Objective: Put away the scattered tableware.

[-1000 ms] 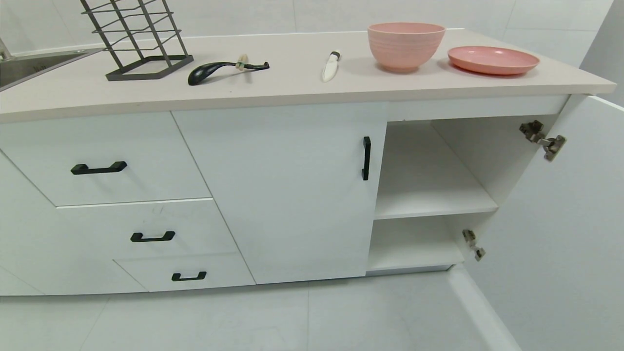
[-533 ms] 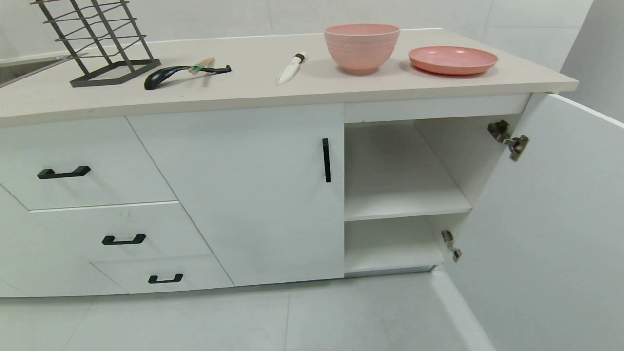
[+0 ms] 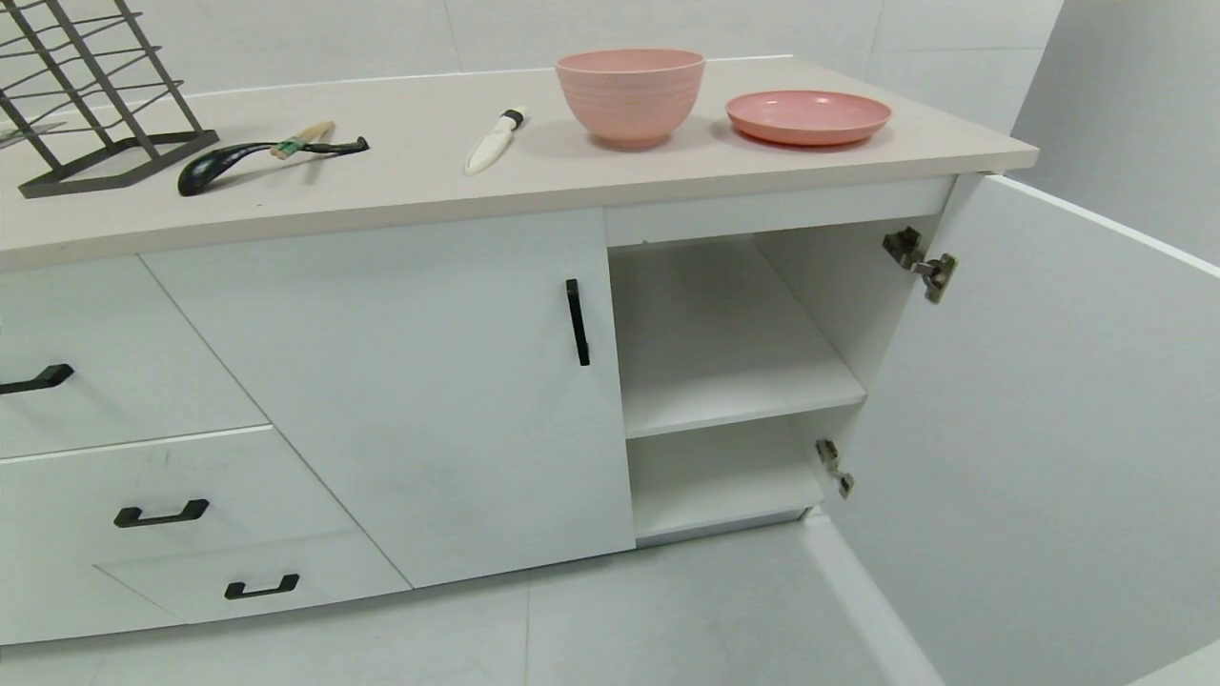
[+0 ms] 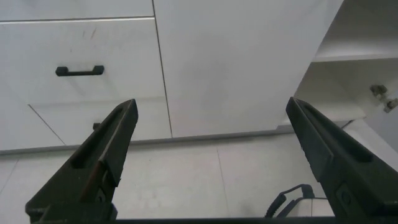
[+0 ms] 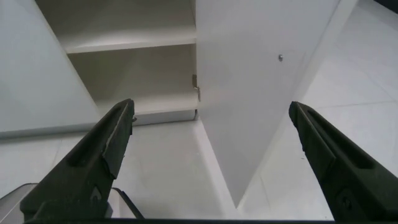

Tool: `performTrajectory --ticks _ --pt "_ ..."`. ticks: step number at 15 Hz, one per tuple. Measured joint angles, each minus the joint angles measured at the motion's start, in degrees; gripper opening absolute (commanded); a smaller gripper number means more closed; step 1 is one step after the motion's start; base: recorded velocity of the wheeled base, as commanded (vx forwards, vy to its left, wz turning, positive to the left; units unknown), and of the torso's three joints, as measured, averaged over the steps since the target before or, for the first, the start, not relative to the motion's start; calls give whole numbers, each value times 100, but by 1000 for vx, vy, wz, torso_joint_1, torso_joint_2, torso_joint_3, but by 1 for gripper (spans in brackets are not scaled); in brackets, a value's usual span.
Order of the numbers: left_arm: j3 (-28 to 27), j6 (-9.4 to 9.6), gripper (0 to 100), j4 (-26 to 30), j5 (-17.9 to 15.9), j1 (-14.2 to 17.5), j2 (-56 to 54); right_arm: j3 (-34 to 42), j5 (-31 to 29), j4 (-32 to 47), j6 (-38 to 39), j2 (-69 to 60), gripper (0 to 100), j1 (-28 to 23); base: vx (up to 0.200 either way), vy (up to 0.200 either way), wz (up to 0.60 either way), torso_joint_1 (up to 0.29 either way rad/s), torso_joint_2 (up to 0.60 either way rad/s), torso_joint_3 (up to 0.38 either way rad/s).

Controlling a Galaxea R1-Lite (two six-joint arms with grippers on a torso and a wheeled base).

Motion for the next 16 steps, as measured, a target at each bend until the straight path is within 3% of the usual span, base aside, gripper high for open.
performTrajectory --ticks 8,12,16 --pt "-2 0 100 0 7 -2 5 0 0 0 0 0 100 0 200 0 0 2 1 4" --pt "0 -1 100 -1 7 -2 7 0 0 0 0 0 100 0 0 0 0 0 0 0" --pt "0 7 100 -1 5 -5 10 0 0 0 5 0 100 0 200 0 0 7 2 2"
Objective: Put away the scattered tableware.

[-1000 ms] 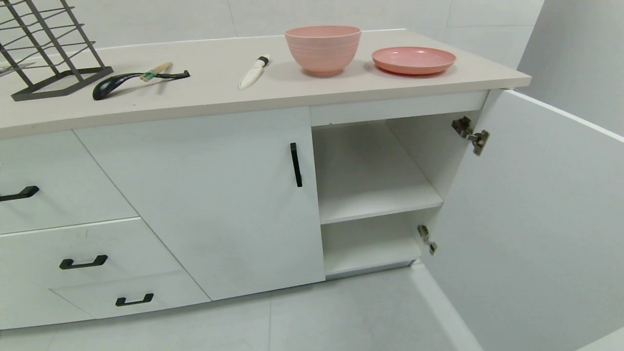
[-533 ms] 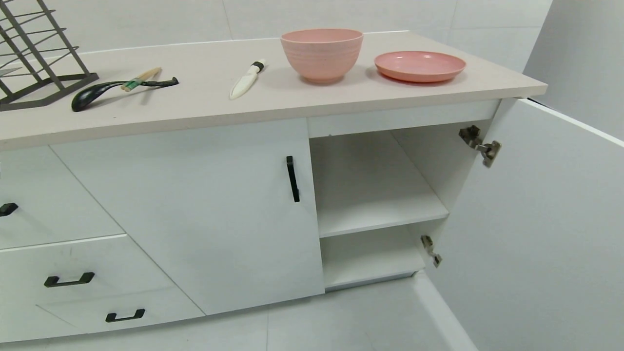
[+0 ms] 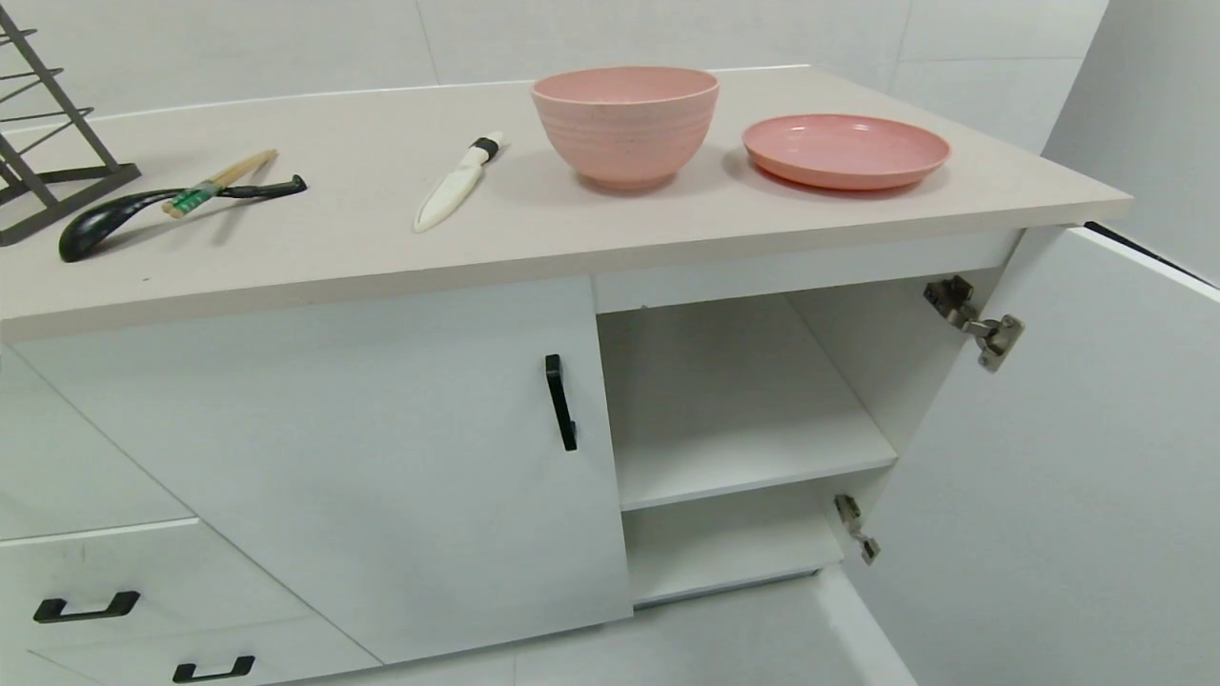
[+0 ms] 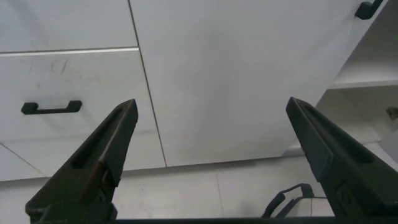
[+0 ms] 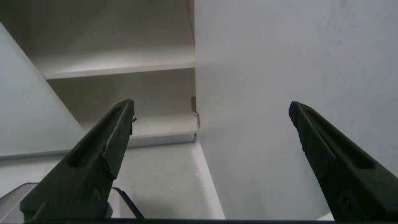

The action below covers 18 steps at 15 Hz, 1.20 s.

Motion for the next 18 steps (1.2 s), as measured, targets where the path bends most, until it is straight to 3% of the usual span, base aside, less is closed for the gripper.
performTrajectory --ticks 18 --pt "0 -7 100 -5 2 2 1 0 -80 2 39 0 100 0 11 0 0 17 -17 -4"
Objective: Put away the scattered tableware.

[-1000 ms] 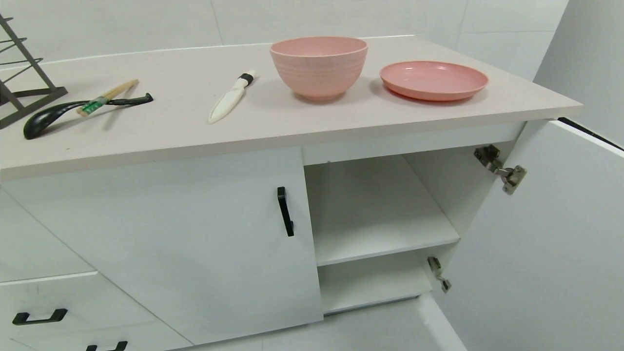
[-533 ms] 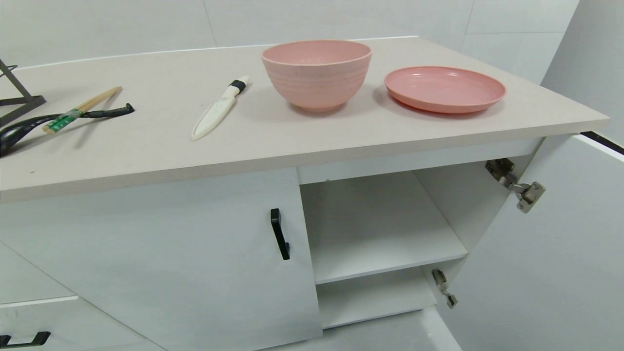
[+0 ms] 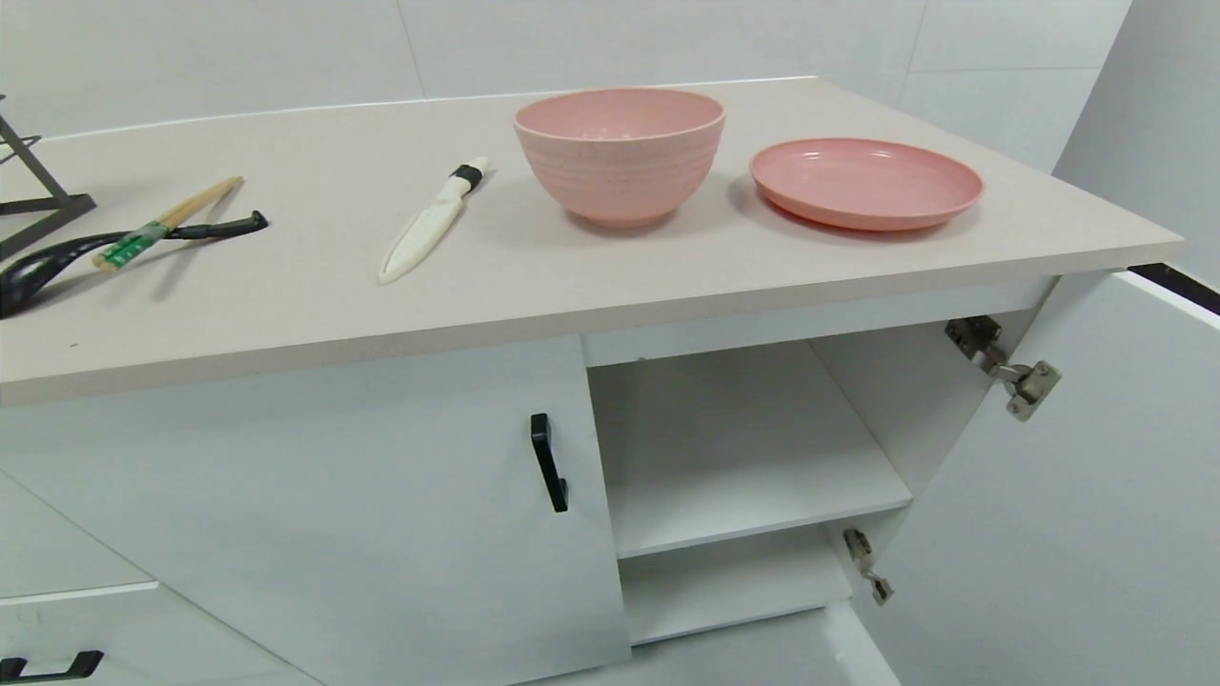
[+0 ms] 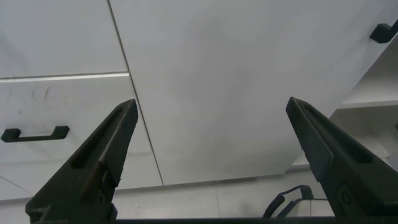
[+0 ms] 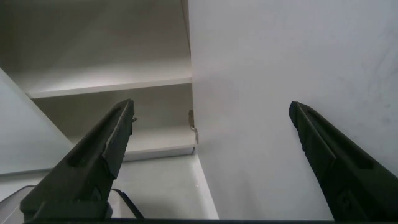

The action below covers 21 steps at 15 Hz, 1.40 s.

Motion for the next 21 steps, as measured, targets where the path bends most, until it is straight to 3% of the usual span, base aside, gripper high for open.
performTrajectory --ticks 4,14,21 --pt "0 -11 100 11 0 0 2 0 0 0 9 0 100 0 0 0 0 239 -177 -187" --pt "0 -1 100 6 2 0 2 0 -16 -2 73 0 100 0 0 0 0 191 -554 -212" --pt "0 -1 100 2 0 0 2 0 -16 0 73 0 100 0 0 29 0 328 -498 -236"
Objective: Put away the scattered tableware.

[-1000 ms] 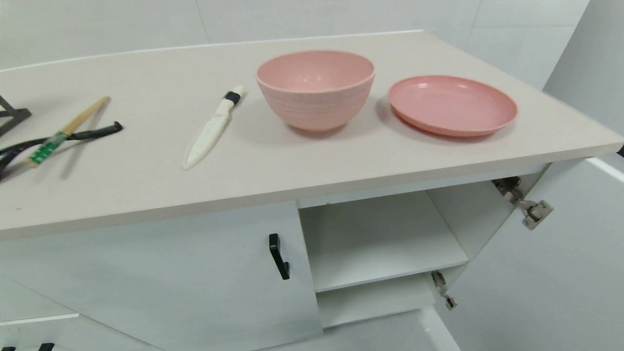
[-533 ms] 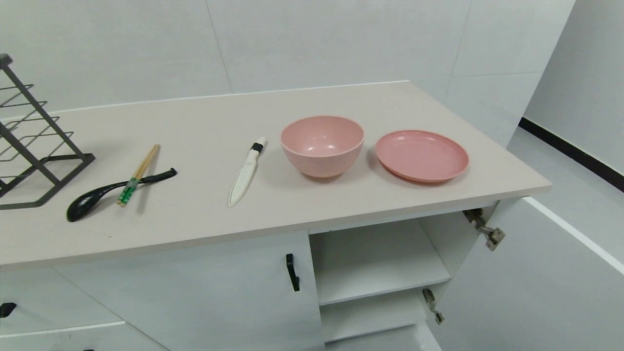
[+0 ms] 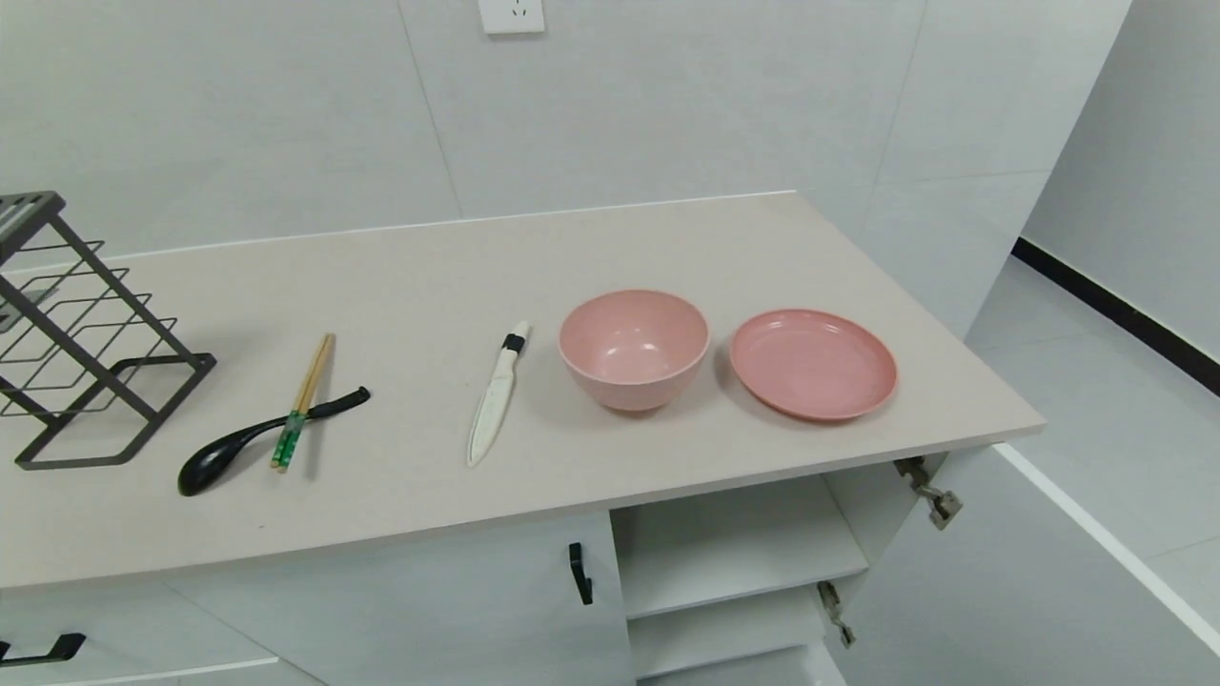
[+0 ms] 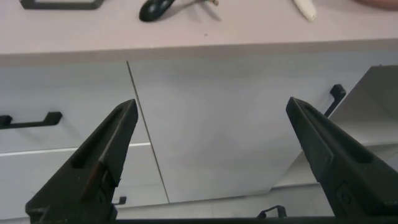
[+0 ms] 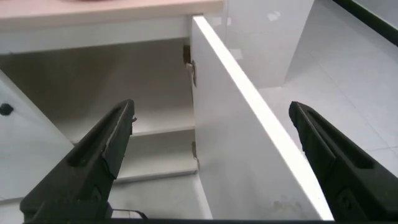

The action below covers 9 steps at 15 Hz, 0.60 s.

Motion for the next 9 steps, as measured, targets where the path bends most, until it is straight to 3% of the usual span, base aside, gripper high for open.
performTrajectory --ticks 1,9 --pt "0 1 100 4 0 0 0 0 0 0 -2 0 100 0 0 200 0 290 -520 -256" --pt "0 0 100 2 2 2 0 0 0 2 2 0 100 0 0 0 0 289 -558 -270"
